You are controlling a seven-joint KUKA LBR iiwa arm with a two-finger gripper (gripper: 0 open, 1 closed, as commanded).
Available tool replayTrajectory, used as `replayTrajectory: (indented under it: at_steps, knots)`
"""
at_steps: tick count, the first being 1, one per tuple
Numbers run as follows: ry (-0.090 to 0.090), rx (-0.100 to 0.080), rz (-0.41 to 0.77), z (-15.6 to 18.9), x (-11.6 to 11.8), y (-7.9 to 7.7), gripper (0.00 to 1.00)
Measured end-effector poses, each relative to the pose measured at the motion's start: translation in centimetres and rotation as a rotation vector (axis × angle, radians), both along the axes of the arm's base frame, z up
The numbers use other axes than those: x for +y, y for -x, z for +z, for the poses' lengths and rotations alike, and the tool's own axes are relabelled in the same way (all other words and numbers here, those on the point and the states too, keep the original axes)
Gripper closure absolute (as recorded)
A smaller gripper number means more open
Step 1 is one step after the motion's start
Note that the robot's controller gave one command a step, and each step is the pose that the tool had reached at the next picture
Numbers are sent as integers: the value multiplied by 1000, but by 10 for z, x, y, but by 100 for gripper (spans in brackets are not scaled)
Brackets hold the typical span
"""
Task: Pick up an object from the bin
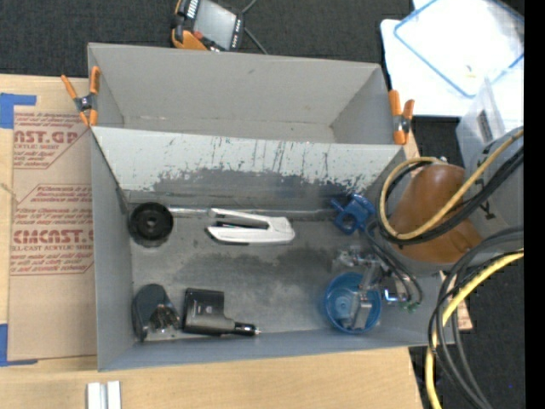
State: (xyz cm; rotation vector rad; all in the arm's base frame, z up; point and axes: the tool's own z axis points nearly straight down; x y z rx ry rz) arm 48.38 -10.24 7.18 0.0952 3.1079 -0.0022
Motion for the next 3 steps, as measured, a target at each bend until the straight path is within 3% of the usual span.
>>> replayTrajectory:
  at_steps: [1,3]
  knots:
    - [4,-13,152,3,25,-5,100]
    - [3,-6,153,19,25,-4,100]
